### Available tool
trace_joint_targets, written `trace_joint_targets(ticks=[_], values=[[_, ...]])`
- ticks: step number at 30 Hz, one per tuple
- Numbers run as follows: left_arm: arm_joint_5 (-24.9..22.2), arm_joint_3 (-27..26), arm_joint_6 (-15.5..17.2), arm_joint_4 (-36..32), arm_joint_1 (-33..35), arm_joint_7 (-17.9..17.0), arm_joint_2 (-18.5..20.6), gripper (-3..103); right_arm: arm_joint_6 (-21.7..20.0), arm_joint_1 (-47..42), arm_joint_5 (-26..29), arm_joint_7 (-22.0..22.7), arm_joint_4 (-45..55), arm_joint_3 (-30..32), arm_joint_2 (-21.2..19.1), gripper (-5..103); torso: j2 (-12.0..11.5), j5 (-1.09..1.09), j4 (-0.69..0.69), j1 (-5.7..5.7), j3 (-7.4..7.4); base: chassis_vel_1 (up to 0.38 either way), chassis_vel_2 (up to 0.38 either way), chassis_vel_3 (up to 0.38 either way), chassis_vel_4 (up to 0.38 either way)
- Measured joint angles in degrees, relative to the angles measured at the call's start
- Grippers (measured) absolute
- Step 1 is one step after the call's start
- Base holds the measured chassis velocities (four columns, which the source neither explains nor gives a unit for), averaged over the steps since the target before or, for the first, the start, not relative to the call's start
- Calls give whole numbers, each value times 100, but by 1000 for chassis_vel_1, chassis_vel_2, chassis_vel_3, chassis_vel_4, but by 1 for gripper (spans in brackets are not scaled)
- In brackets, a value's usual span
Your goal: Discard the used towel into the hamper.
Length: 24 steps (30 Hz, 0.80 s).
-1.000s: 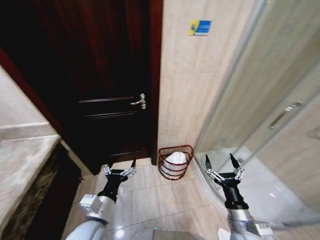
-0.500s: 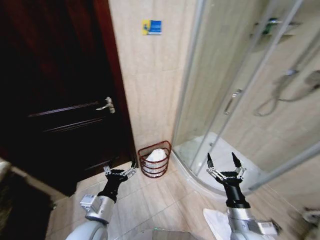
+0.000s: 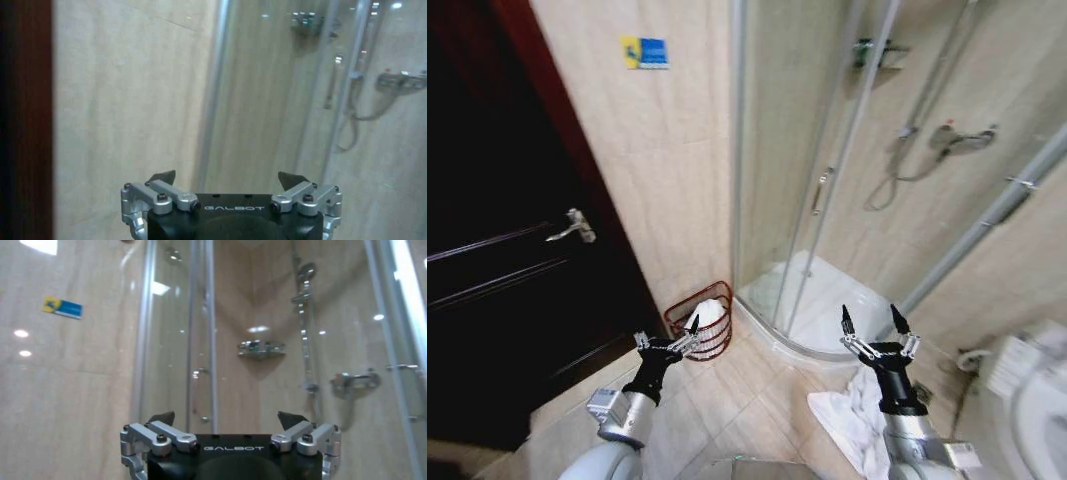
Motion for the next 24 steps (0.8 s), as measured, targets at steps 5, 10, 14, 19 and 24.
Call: trace_joint_targets(ticks=[5,10,14,19,24], values=[[0,0,0,0,0,0,0,100,13,-2,13,1,0,-21,0,100,0,0,1,0,0,-114,-119,-125,-128],[0,0,0,0,0,0,0,100,29,-10,30,8,10,-11,0,100,0,0,1,0,0,-136,-117,-131,-125],[0,0,0,0,0,0,0,100,55,-15,95,21,-11,-7,0,100,0,-1,0,0,0,-116,-128,-116,-116],[0,0,0,0,0,0,0,100,129,-46,154,-4,-30,-3,0,100,0,0,1,0,0,-128,-124,-117,-126],[0,0,0,0,0,0,0,100,155,-51,157,-5,-39,2,0,100,0,-1,0,0,0,-124,-124,-127,-117]])
